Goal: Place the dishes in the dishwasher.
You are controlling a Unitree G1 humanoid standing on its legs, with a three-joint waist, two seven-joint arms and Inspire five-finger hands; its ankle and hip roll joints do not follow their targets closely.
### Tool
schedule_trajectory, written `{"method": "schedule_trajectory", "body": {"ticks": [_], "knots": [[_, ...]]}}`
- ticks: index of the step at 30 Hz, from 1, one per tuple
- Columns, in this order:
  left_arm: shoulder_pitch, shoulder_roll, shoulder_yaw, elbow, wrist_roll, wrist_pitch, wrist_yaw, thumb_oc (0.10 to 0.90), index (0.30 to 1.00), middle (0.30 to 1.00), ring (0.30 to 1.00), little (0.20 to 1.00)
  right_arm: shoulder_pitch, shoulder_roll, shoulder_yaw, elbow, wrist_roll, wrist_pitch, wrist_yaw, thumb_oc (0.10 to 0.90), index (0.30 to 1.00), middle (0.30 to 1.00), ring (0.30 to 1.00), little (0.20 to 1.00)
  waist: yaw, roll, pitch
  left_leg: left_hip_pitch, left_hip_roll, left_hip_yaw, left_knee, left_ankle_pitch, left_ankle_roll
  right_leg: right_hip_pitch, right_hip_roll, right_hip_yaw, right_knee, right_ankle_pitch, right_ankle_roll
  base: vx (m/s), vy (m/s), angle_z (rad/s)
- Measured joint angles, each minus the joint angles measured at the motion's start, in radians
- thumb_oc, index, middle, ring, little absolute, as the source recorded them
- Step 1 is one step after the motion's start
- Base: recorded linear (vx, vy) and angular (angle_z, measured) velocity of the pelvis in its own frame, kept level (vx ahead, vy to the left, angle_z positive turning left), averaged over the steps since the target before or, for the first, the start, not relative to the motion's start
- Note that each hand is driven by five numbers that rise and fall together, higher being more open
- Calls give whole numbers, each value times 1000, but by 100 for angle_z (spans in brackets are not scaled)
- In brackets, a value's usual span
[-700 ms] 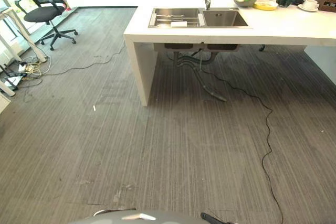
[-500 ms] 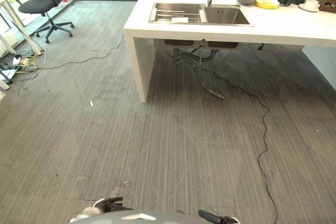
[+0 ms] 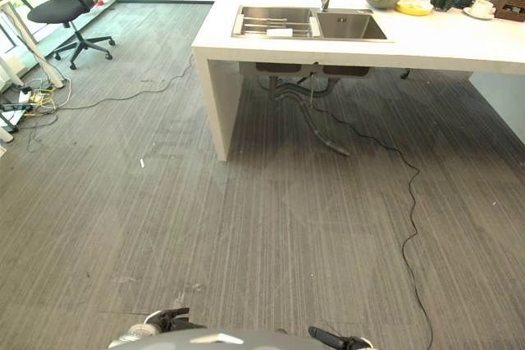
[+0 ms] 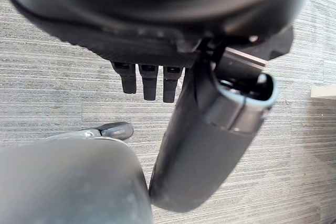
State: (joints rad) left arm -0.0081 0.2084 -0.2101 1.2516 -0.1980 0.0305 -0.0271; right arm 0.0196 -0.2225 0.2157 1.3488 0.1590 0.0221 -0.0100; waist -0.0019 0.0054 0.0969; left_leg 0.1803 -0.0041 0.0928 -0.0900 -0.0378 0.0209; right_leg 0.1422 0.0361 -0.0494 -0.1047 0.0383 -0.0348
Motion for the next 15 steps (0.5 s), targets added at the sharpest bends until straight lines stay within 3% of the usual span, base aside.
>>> {"method": "schedule_trajectory", "body": {"ticks": [15], "knots": [[2, -9, 35, 32, 2, 1, 22, 800, 900, 900, 900, 900, 1, 2, 0, 0, 3, 0, 0, 800, 900, 900, 900, 900, 0, 0, -33, 5, 1, 2, 0, 0, 0, 1, 1, 1, 0, -1, 0, 2, -11, 0]]}}
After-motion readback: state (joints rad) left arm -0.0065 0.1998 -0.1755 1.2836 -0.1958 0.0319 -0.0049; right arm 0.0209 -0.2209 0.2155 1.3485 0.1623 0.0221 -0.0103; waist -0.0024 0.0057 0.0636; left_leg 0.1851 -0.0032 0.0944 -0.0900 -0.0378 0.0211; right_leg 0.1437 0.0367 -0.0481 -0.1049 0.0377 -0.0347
